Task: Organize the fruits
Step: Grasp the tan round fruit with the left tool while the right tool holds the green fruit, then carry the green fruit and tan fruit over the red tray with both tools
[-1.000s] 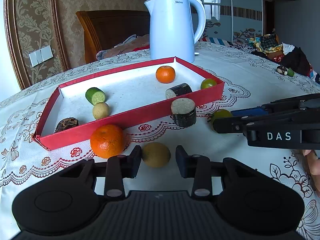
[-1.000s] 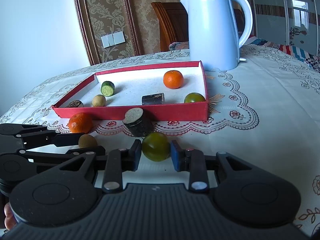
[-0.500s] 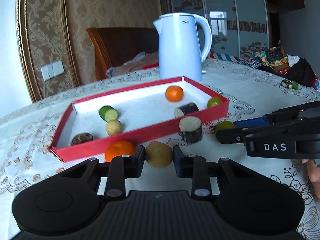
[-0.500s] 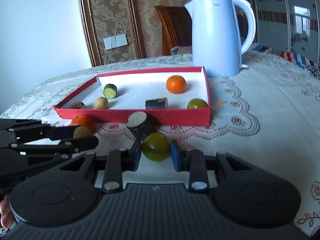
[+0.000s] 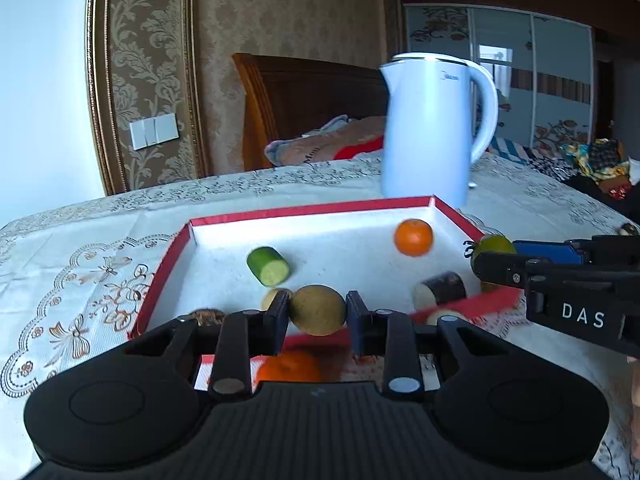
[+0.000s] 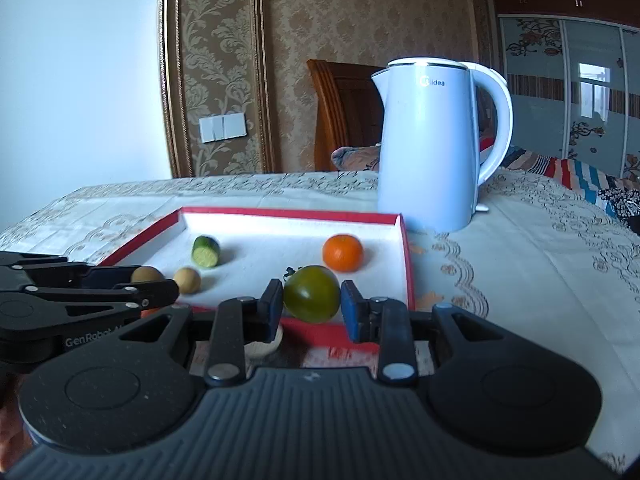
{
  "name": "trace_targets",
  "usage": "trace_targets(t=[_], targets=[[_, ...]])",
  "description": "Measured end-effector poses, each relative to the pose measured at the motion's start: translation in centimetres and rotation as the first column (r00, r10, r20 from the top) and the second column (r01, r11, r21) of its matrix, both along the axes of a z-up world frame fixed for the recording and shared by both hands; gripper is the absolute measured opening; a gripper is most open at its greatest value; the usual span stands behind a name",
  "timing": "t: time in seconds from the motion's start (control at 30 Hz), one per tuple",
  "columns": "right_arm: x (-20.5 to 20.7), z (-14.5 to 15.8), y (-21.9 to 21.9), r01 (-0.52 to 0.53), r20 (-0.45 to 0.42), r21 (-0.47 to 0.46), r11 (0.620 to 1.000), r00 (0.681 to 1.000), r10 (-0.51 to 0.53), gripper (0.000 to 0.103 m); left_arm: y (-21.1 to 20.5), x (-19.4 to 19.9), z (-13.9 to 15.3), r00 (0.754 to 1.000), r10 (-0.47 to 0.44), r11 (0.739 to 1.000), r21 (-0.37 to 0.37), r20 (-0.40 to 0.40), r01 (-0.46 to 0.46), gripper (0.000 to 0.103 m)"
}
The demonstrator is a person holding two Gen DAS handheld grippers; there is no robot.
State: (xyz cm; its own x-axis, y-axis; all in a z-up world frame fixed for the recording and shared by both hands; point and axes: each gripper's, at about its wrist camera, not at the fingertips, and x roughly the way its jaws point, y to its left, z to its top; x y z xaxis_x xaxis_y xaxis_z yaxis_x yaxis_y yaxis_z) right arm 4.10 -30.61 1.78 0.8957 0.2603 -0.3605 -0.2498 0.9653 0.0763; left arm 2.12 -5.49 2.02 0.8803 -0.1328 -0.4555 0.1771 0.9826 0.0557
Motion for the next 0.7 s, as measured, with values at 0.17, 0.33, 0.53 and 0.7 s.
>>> trace_targets(t=[0.17,0.33,0.53,0.7], targets=[[2.9,0.0,0.3,0.036,-0.007,0.016,0.999,0.999,-0.036,0.030,0.1,2.3,0.0,0.999,0.047,0.999,0.000,-0.008,-0.047,0.030],[5.9,-0.7,0.3,0.067,-0.072,0.042,0.997,0.995,-0.064,0.030,0.4,3.8,-0.3,0.996,0.090,0.996,0.007,-0.010,-0.090,0.030],[7.8,-1.3,0.9,0.084,-0.101,0.016,0.996,0.991,-0.082,0.030,0.9,5.1,-0.7,0.991,0.130,0.991,0.013,-0.021,-0.130,0.030],[9.2,-2.0,1.4,0.076,-0.152,0.006,0.997,0.986,-0.074,0.030,1.2,6.4,-1.1,0.986,0.158,0.987,0.021,-0.045,-0.157,0.030]])
